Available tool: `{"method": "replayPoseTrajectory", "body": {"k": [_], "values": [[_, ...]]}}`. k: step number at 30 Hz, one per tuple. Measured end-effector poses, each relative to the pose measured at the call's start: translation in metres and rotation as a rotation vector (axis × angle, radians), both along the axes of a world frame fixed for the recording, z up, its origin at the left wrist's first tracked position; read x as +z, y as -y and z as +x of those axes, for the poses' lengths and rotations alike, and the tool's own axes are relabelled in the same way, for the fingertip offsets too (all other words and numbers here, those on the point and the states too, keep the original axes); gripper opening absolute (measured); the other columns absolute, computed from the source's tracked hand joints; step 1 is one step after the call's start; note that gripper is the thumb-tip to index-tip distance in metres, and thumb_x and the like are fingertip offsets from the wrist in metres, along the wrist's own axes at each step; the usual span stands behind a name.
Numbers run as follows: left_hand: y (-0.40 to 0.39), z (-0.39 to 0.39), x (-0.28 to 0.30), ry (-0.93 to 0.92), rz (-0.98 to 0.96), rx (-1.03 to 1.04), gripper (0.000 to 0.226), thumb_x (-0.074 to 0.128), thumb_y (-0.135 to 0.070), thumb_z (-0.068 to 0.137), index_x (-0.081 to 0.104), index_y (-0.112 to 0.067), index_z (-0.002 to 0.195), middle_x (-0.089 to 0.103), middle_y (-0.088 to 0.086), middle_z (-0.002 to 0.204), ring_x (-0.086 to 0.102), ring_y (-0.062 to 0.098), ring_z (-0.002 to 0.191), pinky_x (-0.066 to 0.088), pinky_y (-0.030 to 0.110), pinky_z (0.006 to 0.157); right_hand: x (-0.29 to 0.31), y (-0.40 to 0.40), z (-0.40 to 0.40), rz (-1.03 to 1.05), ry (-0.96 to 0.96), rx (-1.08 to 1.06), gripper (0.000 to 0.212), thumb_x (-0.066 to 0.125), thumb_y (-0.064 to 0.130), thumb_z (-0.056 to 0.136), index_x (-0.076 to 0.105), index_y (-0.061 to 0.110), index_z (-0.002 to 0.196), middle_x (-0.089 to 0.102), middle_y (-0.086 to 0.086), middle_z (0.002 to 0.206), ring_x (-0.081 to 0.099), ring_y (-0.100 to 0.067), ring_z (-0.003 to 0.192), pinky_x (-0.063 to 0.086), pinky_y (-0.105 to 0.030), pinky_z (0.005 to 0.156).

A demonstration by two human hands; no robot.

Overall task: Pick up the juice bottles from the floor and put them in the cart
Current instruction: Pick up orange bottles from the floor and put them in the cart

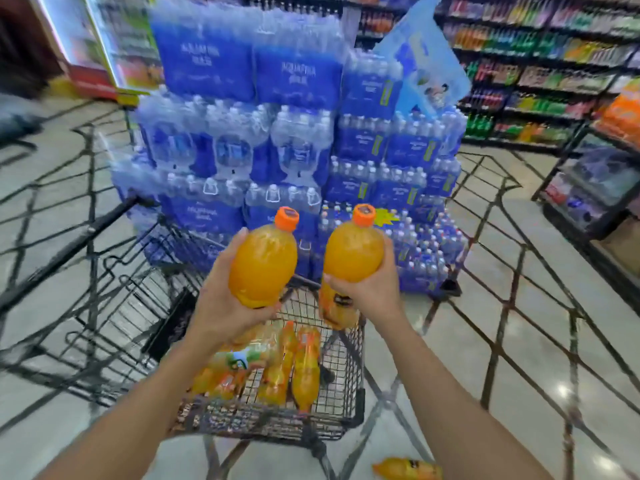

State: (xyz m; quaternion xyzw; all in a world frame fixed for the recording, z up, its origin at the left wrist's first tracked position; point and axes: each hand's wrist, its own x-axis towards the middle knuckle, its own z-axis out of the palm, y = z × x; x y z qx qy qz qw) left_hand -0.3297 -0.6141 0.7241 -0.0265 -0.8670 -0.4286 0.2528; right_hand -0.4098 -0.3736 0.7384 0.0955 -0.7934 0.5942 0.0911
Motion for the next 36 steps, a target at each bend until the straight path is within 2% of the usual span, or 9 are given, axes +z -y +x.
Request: {"method": "replayPoseTrajectory", "body": {"k": [3,9,13,16,21,26,29,33,36], "values": [[0.05,-0.012,-0.022,0.075,-0.006,0.105,0.125,0.096,-0.023,0.055,0.018,-0.038,0.153,0.03,0.003,0.155,0.047,0.029,0.128,0.048,0.04,0.092,-0.028,0.054,-0.025,0.012,0.047,0.069,0.101,0.098,0.017,0.061,0.032,0.05,0.13,0.046,0.018,0.125,0.052,-0.011,0.108,0.042,-0.008,0.075],[0.109,-0.06,-0.07,0.195,-0.009,0.174,0.126,0.098,-0.017,0.051,0.024,-0.027,0.153,0.031,-0.008,0.148,0.036,0.011,0.127,0.038,0.033,0.098,-0.1,0.113,-0.087,0.03,0.181,0.119,0.102,0.098,0.021,0.061,0.035,0.041,0.139,0.043,0.029,0.121,0.053,-0.009,0.105,0.048,-0.022,0.079],[0.123,-0.097,-0.112,0.311,0.041,0.191,0.125,0.097,-0.023,0.052,0.022,-0.036,0.151,0.031,-0.008,0.148,0.035,0.006,0.126,0.036,0.018,0.096,-0.149,0.127,-0.124,0.059,0.291,0.048,0.102,0.099,0.027,0.059,0.036,0.046,0.137,0.048,0.013,0.129,0.056,-0.016,0.111,0.054,-0.037,0.086],[0.128,-0.121,-0.152,0.4,0.063,0.161,0.124,0.098,-0.022,0.052,0.025,-0.032,0.152,0.033,-0.011,0.144,0.038,0.004,0.124,0.037,0.024,0.095,-0.183,0.127,-0.14,0.076,0.362,0.014,0.1,0.1,0.025,0.059,0.035,0.057,0.128,0.05,0.024,0.12,0.055,-0.001,0.1,0.051,-0.027,0.08],[0.119,-0.155,-0.216,0.616,0.106,0.045,0.123,0.096,-0.022,0.054,0.022,-0.043,0.15,0.036,-0.011,0.143,0.043,0.01,0.123,0.04,0.033,0.097,-0.244,0.111,-0.141,0.121,0.554,-0.098,0.107,0.101,0.027,0.055,0.034,0.046,0.137,0.048,0.021,0.123,0.055,-0.014,0.113,0.055,-0.047,0.095],[0.108,-0.193,-0.268,0.737,0.068,-0.11,0.124,0.092,-0.031,0.051,0.017,-0.055,0.146,0.036,-0.014,0.139,0.042,0.012,0.123,0.041,0.036,0.098,-0.297,0.086,-0.123,0.202,0.745,-0.233,0.108,0.1,0.027,0.057,0.028,0.046,0.135,0.049,0.007,0.122,0.057,-0.021,0.11,0.051,-0.037,0.089],[0.108,-0.217,-0.289,0.79,0.011,-0.147,0.127,0.093,-0.037,0.052,0.013,-0.052,0.149,0.036,-0.007,0.147,0.036,0.007,0.126,0.037,0.038,0.104,-0.327,0.074,-0.113,0.236,0.859,-0.278,0.112,0.099,0.027,0.058,0.028,0.035,0.145,0.05,0.005,0.119,0.056,-0.019,0.109,0.05,-0.036,0.092],[0.109,-0.244,-0.296,0.84,-0.093,-0.274,0.126,0.088,-0.043,0.049,0.007,-0.058,0.145,0.041,-0.004,0.148,0.048,0.023,0.126,0.046,0.048,0.1,-0.358,0.064,-0.108,0.342,0.979,-0.293,0.117,0.1,0.025,0.057,0.028,0.024,0.15,0.056,0.001,0.116,0.06,-0.024,0.11,0.051,-0.038,0.093],[0.1,-0.255,-0.302,0.913,-0.252,-0.421,0.124,0.083,-0.049,0.052,0.001,-0.061,0.145,0.042,-0.002,0.148,0.053,0.028,0.122,0.05,0.048,0.094,-0.373,0.063,-0.108,0.441,1.041,-0.306,0.114,0.098,0.025,0.062,0.027,0.017,0.15,0.06,-0.008,0.127,0.06,-0.03,0.117,0.045,-0.032,0.086]]}}
